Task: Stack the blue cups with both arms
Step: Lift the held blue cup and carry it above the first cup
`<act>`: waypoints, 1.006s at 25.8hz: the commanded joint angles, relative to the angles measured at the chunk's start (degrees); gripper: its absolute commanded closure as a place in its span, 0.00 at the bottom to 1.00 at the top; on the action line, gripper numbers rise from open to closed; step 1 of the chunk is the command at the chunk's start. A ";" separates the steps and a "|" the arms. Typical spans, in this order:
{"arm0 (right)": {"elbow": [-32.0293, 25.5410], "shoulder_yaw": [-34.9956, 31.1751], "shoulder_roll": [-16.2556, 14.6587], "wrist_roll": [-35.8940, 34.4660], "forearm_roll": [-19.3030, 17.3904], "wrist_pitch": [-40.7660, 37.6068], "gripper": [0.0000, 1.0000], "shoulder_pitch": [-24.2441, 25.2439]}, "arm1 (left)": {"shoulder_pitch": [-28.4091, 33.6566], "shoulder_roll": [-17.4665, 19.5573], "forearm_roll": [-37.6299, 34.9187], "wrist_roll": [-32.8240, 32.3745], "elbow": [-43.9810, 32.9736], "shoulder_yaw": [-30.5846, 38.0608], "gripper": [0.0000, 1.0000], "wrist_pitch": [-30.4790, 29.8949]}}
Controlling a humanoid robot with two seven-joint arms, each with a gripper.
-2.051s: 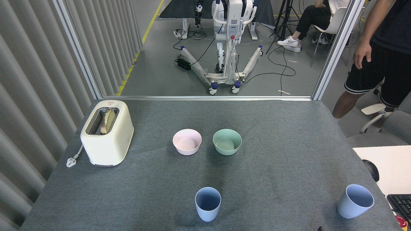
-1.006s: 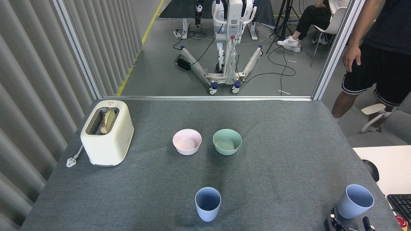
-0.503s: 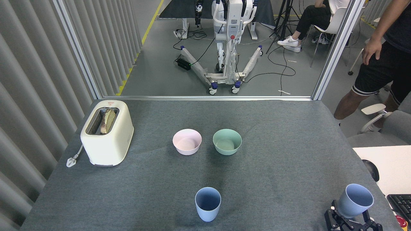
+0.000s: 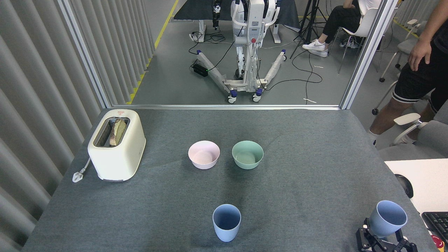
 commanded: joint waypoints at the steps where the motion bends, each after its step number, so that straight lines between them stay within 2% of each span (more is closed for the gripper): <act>1: 0.23 0.07 -0.25 0.04 0.01 -0.10 0.18 -0.09 | -0.09 0.00 0.00 0.01 0.00 0.08 0.00 0.01; 8: 0.14 -0.10 -0.60 0.21 -0.35 -0.28 0.34 -0.62 | -0.09 0.00 0.09 0.01 0.00 0.08 0.00 0.10; 11: -1.09 -0.10 -1.22 0.30 -1.75 -0.54 0.37 -0.44 | 0.00 0.00 0.09 0.01 0.00 0.08 0.00 0.10; 15: -5.31 0.16 -2.97 0.65 -2.54 -0.80 0.38 -0.44 | 0.18 0.17 0.09 0.10 0.00 0.08 0.00 0.10; 20: -12.78 1.31 -2.36 4.96 -2.28 -3.70 0.38 0.26 | 0.18 0.09 0.17 0.10 0.00 0.08 0.00 0.19; 23: -17.88 8.16 -1.13 9.09 -1.84 -3.35 0.37 -0.35 | 0.09 0.09 0.18 0.10 0.00 0.25 0.00 0.19; 26: -22.18 15.81 1.51 12.34 -1.05 -0.98 0.37 -0.79 | 0.09 0.09 0.17 0.10 0.00 0.52 0.00 0.19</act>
